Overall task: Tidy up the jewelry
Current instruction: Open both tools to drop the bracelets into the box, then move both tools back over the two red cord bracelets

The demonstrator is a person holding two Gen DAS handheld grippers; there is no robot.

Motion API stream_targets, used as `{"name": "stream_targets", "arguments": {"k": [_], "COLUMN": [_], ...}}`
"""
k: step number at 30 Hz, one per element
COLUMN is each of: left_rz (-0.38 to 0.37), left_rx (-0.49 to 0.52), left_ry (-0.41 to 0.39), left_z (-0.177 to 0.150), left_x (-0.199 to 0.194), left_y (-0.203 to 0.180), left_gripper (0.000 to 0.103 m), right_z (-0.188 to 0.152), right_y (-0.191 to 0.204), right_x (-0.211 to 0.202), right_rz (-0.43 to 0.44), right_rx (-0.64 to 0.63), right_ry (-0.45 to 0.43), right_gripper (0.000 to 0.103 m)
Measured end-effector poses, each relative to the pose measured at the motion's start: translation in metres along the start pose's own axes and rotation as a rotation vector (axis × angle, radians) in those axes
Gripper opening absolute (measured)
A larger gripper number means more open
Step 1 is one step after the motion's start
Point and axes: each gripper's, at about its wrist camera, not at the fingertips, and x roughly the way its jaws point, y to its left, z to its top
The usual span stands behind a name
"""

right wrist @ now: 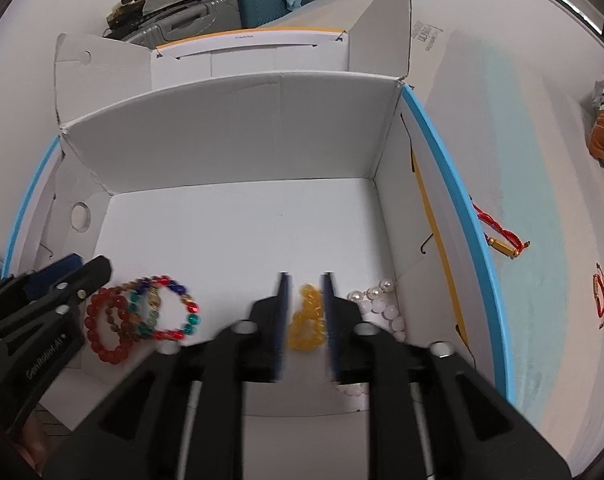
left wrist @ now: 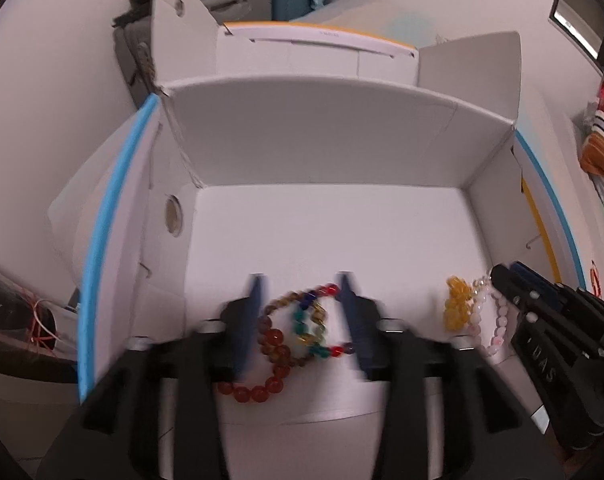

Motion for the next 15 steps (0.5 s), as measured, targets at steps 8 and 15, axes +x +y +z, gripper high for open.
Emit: {"name": "stream_targets", "arguments": {"k": [8, 15], "left_rz": [0.032, 0.056], "left_rx": [-0.031, -0.023], "left_ry": [-0.082, -0.111], "left_z": [0.004, 0.007], "left_x": [-0.021, -0.022], "left_y": [0.0, -0.02], "left_gripper": [0.089, 0.097], "right_z": [0.001, -0.003], "right_y": [-0.008, -0.041], "right_x": [-0.036, -0.056], "right_rz": [-0.042, -0.1], "right_rx": [-0.01, 0.012], "right_ry": [-0.116, -0.183], "right_gripper": [0.084, 0.095]}}
